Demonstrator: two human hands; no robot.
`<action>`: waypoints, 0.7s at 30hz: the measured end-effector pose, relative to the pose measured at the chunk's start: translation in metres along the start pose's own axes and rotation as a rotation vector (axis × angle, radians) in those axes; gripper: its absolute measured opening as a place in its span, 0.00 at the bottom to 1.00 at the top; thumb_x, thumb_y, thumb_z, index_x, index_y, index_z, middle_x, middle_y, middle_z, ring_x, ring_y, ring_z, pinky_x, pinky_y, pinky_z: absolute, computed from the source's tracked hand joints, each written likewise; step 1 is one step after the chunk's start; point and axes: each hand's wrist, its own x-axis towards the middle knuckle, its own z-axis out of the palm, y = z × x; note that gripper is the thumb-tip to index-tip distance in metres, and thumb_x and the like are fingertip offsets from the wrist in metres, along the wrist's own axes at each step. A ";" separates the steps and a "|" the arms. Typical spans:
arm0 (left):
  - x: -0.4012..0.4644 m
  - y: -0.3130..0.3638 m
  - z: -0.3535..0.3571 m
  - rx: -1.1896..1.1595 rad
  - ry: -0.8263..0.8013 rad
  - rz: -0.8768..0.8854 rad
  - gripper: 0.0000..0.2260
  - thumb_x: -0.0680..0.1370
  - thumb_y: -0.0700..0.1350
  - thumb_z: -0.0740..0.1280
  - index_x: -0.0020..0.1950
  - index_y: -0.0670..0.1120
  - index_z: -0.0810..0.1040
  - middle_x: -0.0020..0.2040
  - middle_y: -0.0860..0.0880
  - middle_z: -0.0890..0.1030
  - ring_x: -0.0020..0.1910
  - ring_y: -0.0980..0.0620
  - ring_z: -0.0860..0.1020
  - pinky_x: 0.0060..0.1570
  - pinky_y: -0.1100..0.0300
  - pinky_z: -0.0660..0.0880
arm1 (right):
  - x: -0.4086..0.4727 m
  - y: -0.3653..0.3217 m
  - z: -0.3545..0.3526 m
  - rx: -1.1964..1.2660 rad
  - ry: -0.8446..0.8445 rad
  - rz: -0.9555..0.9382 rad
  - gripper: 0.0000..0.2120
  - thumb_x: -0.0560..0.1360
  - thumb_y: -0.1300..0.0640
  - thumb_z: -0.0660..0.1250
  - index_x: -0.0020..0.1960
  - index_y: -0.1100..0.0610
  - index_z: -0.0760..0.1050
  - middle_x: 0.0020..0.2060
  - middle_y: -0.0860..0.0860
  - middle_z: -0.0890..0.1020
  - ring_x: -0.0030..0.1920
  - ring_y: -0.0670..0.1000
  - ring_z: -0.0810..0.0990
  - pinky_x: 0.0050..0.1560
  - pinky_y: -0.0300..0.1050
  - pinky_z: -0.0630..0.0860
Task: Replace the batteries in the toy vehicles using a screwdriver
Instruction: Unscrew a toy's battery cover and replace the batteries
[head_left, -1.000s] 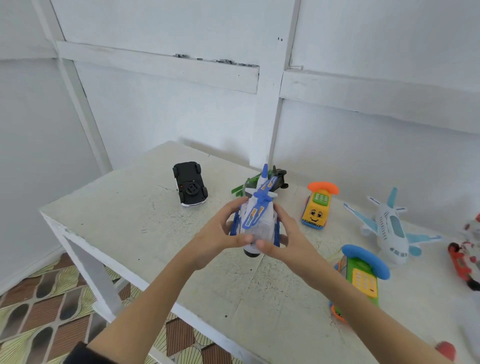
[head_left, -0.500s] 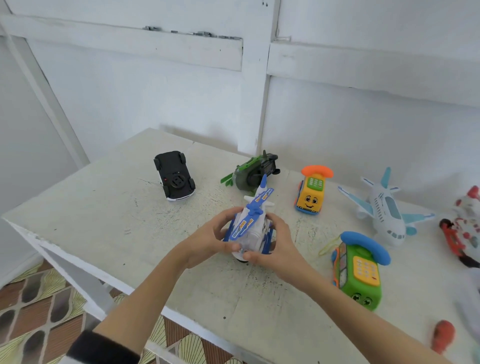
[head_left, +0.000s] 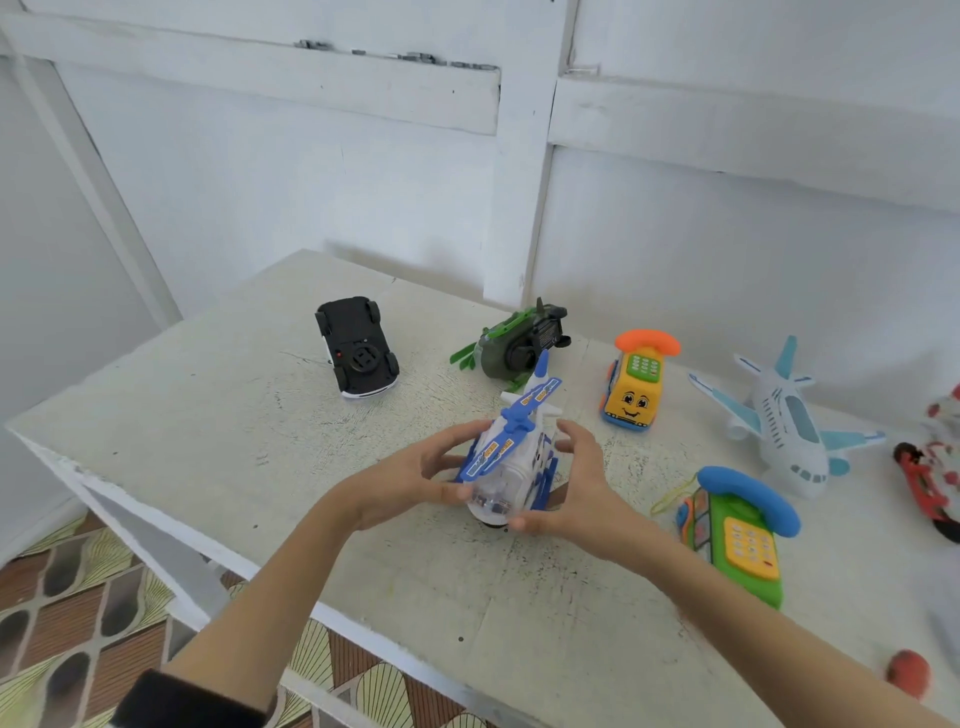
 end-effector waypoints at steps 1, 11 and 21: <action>-0.003 0.004 -0.004 0.029 0.022 -0.005 0.34 0.69 0.49 0.75 0.72 0.61 0.67 0.71 0.59 0.71 0.70 0.57 0.70 0.66 0.51 0.72 | 0.000 -0.003 -0.007 -0.031 -0.011 0.016 0.55 0.59 0.50 0.80 0.71 0.42 0.44 0.68 0.48 0.55 0.63 0.56 0.71 0.53 0.46 0.77; 0.024 0.047 -0.038 0.250 0.354 0.133 0.26 0.77 0.45 0.70 0.72 0.60 0.67 0.72 0.61 0.67 0.67 0.57 0.72 0.63 0.54 0.70 | 0.037 -0.051 -0.102 -0.185 0.178 -0.062 0.38 0.69 0.45 0.69 0.72 0.47 0.52 0.65 0.49 0.64 0.50 0.50 0.76 0.48 0.42 0.72; 0.113 0.046 -0.043 0.444 0.475 0.176 0.33 0.76 0.41 0.72 0.77 0.51 0.61 0.76 0.49 0.58 0.73 0.48 0.62 0.72 0.49 0.63 | 0.147 -0.050 -0.114 -0.855 -0.002 -0.281 0.33 0.74 0.58 0.69 0.74 0.47 0.57 0.72 0.48 0.63 0.69 0.53 0.62 0.64 0.53 0.67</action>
